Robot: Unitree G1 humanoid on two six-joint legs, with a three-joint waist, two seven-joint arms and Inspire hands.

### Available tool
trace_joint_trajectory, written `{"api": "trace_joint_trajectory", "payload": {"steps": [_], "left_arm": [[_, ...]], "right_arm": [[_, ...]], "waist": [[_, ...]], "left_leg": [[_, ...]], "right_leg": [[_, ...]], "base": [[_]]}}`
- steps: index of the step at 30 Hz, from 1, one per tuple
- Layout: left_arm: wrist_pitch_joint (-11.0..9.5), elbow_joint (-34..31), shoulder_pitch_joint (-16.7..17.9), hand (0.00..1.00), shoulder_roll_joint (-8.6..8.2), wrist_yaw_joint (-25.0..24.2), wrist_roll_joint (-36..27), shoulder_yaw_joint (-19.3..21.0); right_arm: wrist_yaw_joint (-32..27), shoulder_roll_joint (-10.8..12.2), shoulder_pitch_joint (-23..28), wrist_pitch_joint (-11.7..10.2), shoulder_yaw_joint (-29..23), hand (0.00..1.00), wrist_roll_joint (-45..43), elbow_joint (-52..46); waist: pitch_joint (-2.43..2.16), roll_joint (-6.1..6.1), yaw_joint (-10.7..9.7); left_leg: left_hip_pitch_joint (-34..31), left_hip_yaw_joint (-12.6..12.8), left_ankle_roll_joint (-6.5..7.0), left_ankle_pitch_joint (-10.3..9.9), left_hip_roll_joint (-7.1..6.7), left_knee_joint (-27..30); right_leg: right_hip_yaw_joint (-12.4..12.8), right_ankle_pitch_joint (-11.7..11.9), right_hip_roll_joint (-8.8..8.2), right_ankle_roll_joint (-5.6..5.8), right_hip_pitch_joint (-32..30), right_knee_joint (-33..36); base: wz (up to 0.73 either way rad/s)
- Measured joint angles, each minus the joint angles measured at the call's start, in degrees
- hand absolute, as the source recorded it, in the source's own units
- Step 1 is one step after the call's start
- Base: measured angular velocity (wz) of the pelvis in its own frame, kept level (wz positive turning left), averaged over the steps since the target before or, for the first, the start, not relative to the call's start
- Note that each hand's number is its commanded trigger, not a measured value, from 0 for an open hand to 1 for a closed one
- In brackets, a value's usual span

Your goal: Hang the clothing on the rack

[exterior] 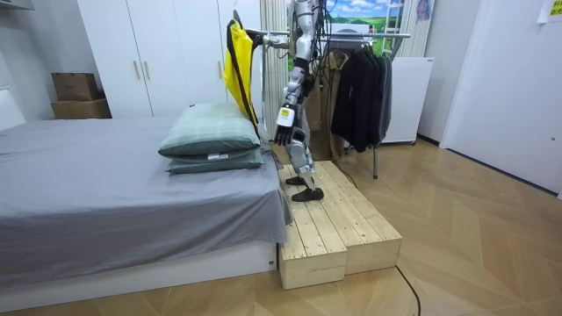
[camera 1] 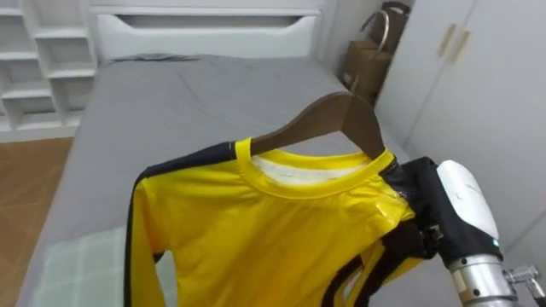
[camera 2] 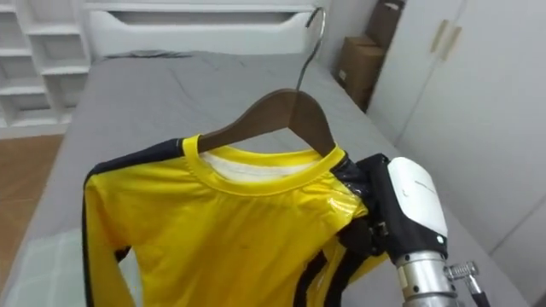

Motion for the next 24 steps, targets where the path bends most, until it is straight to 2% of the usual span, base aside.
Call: {"api": "trace_joint_trajectory", "payload": {"steps": [1, 2, 3, 4, 5, 6, 7, 8, 9, 10, 11, 12, 14, 15, 16, 17, 18, 19, 21, 22, 24], "left_arm": [[0.4, 0.0, 0.3, 0.00, -0.11, -0.1, -0.1, 0.0], [0.6, 0.0, 0.2, 0.00, -0.27, -0.1, -0.1, 0.0], [0.6, -0.1, -0.5, 0.00, -0.54, -0.3, 0.0, 0.0], [0.4, -0.4, -1.5, 0.00, -0.66, -0.3, 0.0, 0.2], [0.2, -0.5, -1.8, 0.00, -0.64, -0.3, 0.0, 0.2], [0.2, -0.3, -2.1, 0.00, -0.52, -0.3, -0.1, 0.4], [0.8, -0.2, -1.8, 0.00, -0.44, -0.4, -0.1, 0.8], [1.1, -0.2, -1.8, 0.00, -0.43, -0.5, -0.2, 0.8], [1.3, -0.2, -2.0, 0.00, -0.44, -0.6, -0.3, 0.6], [1.3, -0.2, -2.2, 0.00, -0.33, -0.6, -0.5, 0.3], [1.3, -0.1, -2.9, 0.00, -0.28, -0.6, -0.6, -0.8], [1.3, -0.1, -4.0, 0.00, -0.40, -0.6, -1.0, -2.6], [1.0, -0.1, -6.0, 0.00, -0.41, -0.6, -2.7, -4.2], [0.6, 0.3, -6.4, 0.00, -0.41, -0.6, -4.9, -4.3], [0.5, 1.3, -6.5, 0.00, -0.54, -0.6, -6.6, -4.3], [0.5, 1.9, -6.4, 0.00, -0.64, -0.6, -7.0, -4.3], [0.5, 3.3, -6.3, 0.00, -0.75, -0.6, -7.1, -4.3], [0.6, 4.1, -5.7, 0.00, -0.74, -0.6, -7.1, -4.3], [0.6, 5.0, -5.2, 0.00, -0.76, -0.7, -7.6, -4.4], [0.6, 5.2, -5.1, 0.00, -0.81, -0.8, -8.1, -4.4], [-0.4, 5.2, -4.1, 0.00, -0.82, -1.1, -8.3, -4.3]], "right_arm": [[-0.4, -0.1, -0.5, 0.0, 1.4, 1.00, 0.6, 0.7], [-0.6, -0.3, -0.6, 0.1, 1.9, 1.00, 0.9, 1.4], [-0.9, -0.4, -1.3, 0.5, 2.1, 1.00, 1.3, 3.0], [-1.1, -0.5, -1.8, 2.0, 2.1, 1.00, 1.7, 4.1], [-1.1, -0.5, -2.1, 2.5, 2.2, 1.00, 1.9, 4.7], [-1.0, -0.7, -2.6, 3.1, 2.6, 1.00, 2.0, 5.5], [-1.0, -0.6, -2.8, 3.5, 2.9, 1.00, 2.0, 5.6], [-1.0, -0.6, -3.3, 3.5, 2.9, 1.00, 1.8, 5.6], [-0.9, -0.5, -4.4, 3.6, 3.1, 1.00, 1.6, 5.6], [-0.9, -0.3, -4.7, 3.6, 3.1, 1.00, 1.5, 5.7], [-0.4, -0.2, -4.9, 3.7, 3.0, 1.00, 1.4, 5.7], [0.1, -0.3, -5.0, 3.7, 2.8, 1.00, 1.7, 5.6], [0.5, -0.3, -6.0, 3.7, 2.8, 1.00, 1.9, 5.5], [1.6, -0.2, -6.8, 3.7, 3.0, 1.00, 1.9, 5.5], [2.5, -0.2, -6.9, 3.7, 3.0, 1.00, 1.8, 5.4], [2.9, -0.2, -6.9, 3.8, 3.0, 1.00, 1.8, 5.3], [4.0, -0.2, -6.9, 3.8, 3.1, 1.00, 1.7, 5.3], [5.1, -0.2, -6.9, 3.9, 3.2, 1.00, 1.4, 5.2], [5.8, -0.2, -6.9, 4.3, 3.2, 1.00, 1.3, 5.2], [5.9, -0.2, -6.9, 4.5, 3.2, 1.00, 1.3, 5.2], [6.7, -0.3, -7.0, 4.9, 3.6, 1.00, 1.5, 5.2]], "waist": [[-0.11, 0.10, -0.1], [0.08, -0.37, 0.1], [0.12, 0.05, 0.4], [0.07, 0.27, 0.7], [0.02, 0.47, 0.7], [-0.08, 0.63, 0.7], [-0.33, 0.33, 0.6], [-0.31, 0.27, 0.4], [0.04, -0.12, 0.0], [0.44, -0.66, -0.1], [0.69, -1.23, -1.2], [0.65, -1.22, -1.5], [0.63, -1.21, -0.7], [0.58, -0.97, -0.4], [0.24, -0.49, 0.5], [0.14, -0.28, 0.9], [0.07, 0.33, 1.8], [0.06, 0.68, 1.9], [0.03, 0.70, 2.2], [0.01, 0.67, 2.2], [-0.02, 0.70, 2.4]], "left_leg": [[-2.9, -6.1, 0.41, 1.7, -2.19, 5.2], [-3.4, -9.1, 0.93, 1.0, -4.35, 4.1], [-4.7, -13.3, 1.39, -0.9, -8.22, -1.0], [-5.9, -16.1, 1.26, -0.7, -10.76, -7.2], [-6.4, -17.4, 1.23, -0.3, -11.57, -10.6], [-6.5, -20.0, 1.53, 0.5, -12.67, -16.9], [-6.1, -21.9, 1.98, 2.4, -13.34, -18.8], [-5.9, -21.9, 2.31, 2.8, -13.48, -19.5], [-5.9, -21.0, 3.06, 4.6, -13.08, -20.3], [-5.9, -20.4, 2.75, 5.2, -12.79, -20.2], [-6.2, -19.5, 2.52, 5.1, -12.08, -20.1], [-6.6, -18.3, 2.40, 4.8, -11.32, -19.8], [-6.8, -15.8, 2.19, 3.9, -9.93, -20.1], [-6.5, -13.7, 2.14, 3.8, -9.07, -20.5], [-5.8, -11.0, 2.25, 3.6, -8.04, -21.4], [-5.1, -9.8, 2.22, 3.6, -7.55, -22.0], [-4.2, -7.0, 2.19, 3.4, -6.65, -23.1], [-3.4, -4.9, 2.04, 3.0, -5.98, -23.5], [-2.4, -2.7, 1.84, 2.5, -5.60, -24.1], [-2.2, -2.2, 1.80, 2.5, -5.84, -24.2], [-0.6, 0.1, 1.79, 2.5, -5.59, -25.7]], "right_leg": [[5.6, 0.1, 1.23, -0.21, 0.7, 1.9], [7.8, 0.1, 1.60, -0.14, 0.6, 2.8], [11.4, 0.4, 2.12, -0.13, 0.2, 4.0], [14.8, 0.4, 2.99, -0.11, -0.8, 4.9], [16.6, 0.4, 3.58, -0.01, -0.8, 5.2], [20.2, 0.4, 4.97, 0.08, -0.9, 5.9], [22.3, 0.2, 5.91, 0.36, -1.8, 7.0], [22.1, 0.3, 5.83, 0.51, -2.7, 7.3], [19.8, 0.5, 5.31, 0.90, -4.4, 7.5], [18.1, 0.6, 4.78, 0.99, -5.1, 7.4], [13.9, 1.0, 3.36, 1.10, -6.2, 6.2], [11.5, 1.1, 2.52, 1.83, -6.7, 4.7], [10.7, 1.9, 2.34, 2.65, -7.5, 3.5], [9.5, 2.2, 1.79, 3.04, -8.2, 3.0], [9.6, 2.7, 1.66, 3.75, -8.5, 2.3], [9.0, 3.0, 1.36, 4.21, -8.7, 1.9], [5.2, 3.5, -0.16, 5.47, -9.5, 0.8], [0.5, 3.6, -1.94, 5.74, -10.1, 0.0], [-3.7, 3.6, -2.93, 5.67, -10.7, 0.1], [-3.3, 3.6, -2.79, 5.65, -10.6, -0.2], [-0.5, 4.6, -1.77, 4.78, -9.5, -2.1]], "base": [[-2.00], [-1.98], [-1.95], [-1.93], [-1.87], [-1.76], [-1.69], [-1.47], [-1.01], [-0.85], [-0.46], [-0.55], [-0.76], [-1.03], [-1.11], [-1.26], [-1.23], [-1.07], [-0.66], [-0.56], [-0.64]]}}
